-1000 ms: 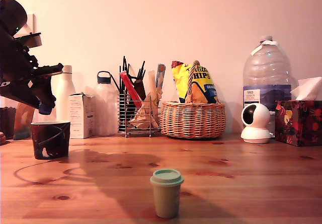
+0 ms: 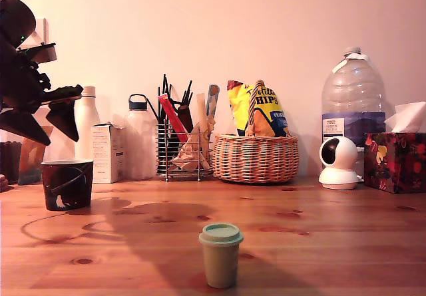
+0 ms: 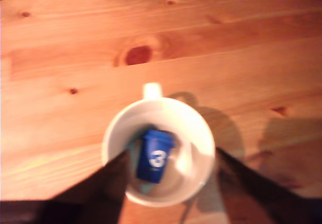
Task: Pick up the coffee capsules from the table one by one and drop them inside the nearest coffee cup
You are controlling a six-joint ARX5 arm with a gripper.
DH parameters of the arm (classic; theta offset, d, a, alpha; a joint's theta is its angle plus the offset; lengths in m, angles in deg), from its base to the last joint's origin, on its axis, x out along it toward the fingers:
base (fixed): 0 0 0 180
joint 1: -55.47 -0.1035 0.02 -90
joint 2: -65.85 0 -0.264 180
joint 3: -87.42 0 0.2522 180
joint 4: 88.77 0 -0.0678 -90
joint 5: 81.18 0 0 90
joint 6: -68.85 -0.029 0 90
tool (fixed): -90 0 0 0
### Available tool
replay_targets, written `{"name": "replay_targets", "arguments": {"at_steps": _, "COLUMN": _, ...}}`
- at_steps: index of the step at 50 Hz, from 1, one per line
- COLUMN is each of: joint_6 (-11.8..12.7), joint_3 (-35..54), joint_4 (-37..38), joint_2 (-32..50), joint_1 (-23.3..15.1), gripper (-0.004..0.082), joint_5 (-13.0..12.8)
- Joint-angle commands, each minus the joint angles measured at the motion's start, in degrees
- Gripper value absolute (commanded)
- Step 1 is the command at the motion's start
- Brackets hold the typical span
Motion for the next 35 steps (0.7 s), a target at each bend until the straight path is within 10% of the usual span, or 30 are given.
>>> {"name": "replay_targets", "arguments": {"at_steps": 1, "joint_6": -1.05, "joint_3": -0.20, "joint_4": 0.28, "joint_2": 3.26, "joint_1": 0.46, "gripper": -0.0015, "joint_5": 1.31}}
{"name": "replay_targets", "arguments": {"at_steps": 19, "joint_6": -3.45, "joint_3": -0.17, "joint_4": -2.47, "joint_2": 10.75, "joint_1": 1.64, "gripper": -0.0019, "joint_5": 10.69}}
{"name": "replay_targets", "arguments": {"at_steps": 35, "joint_6": -4.04, "joint_3": 4.52, "joint_4": -0.98, "joint_2": 15.65, "joint_1": 4.96, "gripper": -0.0019, "joint_5": 12.79}}
